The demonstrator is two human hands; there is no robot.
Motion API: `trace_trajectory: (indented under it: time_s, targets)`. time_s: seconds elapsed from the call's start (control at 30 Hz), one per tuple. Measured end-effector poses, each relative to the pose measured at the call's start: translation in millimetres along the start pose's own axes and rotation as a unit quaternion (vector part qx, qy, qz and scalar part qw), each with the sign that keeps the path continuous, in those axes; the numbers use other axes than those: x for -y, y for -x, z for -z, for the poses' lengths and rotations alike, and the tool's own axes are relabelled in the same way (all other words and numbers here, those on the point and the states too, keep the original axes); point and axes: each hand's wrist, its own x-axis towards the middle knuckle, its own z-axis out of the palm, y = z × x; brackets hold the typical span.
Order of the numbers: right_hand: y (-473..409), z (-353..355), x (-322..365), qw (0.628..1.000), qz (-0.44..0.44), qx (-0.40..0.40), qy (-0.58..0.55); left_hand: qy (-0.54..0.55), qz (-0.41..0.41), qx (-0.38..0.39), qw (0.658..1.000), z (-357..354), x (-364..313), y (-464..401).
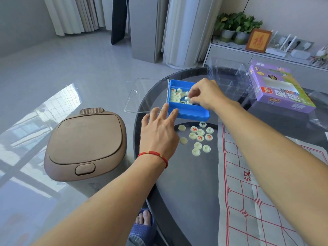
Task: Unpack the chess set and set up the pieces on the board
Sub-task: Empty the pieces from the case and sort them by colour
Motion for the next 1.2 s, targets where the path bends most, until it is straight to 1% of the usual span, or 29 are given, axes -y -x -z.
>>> trace_trajectory:
  time_s: [0.13,0.23,0.37,0.5,0.6,0.73,0.87,0.97,1.07,1.13,1.2]
  targets:
    - [4.2,5.3,-8.3,1.000,-0.017,0.006,-0.007,-0.002,-0.001,0.007,1.000,0.1,-0.8,-0.1]
    - [6.8,6.3,-3.4,1.000,-0.012,0.012,-0.005,-0.003,0.002,0.003,1.000,-0.1,-0.6,0.4]
    - [7.8,4.4,3.2,0.999,0.009,0.023,0.037,-0.005,0.001,0.000,1.000,-0.3,-0.8,0.6]
    - [2.4,3.3,9.6,0.997,-0.001,0.019,0.070,-0.006,0.000,0.002,1.000,0.5,-1.4,0.3]
    - [-1.4,-0.2,14.3,0.993,0.020,0.027,0.113,-0.004,0.001,0.002,1.000,0.1,-1.3,0.7]
    - [-2.7,-2.7,13.0,0.991,0.030,0.020,0.127,-0.004,0.000,-0.001,1.000,0.1,-1.0,0.5]
    - [2.6,1.1,10.2,0.994,0.037,-0.010,0.102,-0.005,0.002,-0.006,1.000,-0.4,0.3,0.2]
    - [12.0,14.2,5.5,0.997,0.034,-0.058,0.046,-0.010,0.002,-0.002,1.000,-0.5,0.5,-0.2]
    - [33.7,34.2,-3.1,0.992,0.066,-0.104,-0.004,-0.013,0.009,0.004,1.000,-1.1,1.3,-0.7]
    - [56.5,46.6,-13.1,0.991,0.082,-0.105,-0.009,-0.011,0.015,0.009,1.000,-0.4,1.3,-0.2]
    - [80.6,52.5,-25.4,0.993,0.092,-0.076,0.000,-0.012,0.020,0.016,1.000,0.2,0.5,0.2]
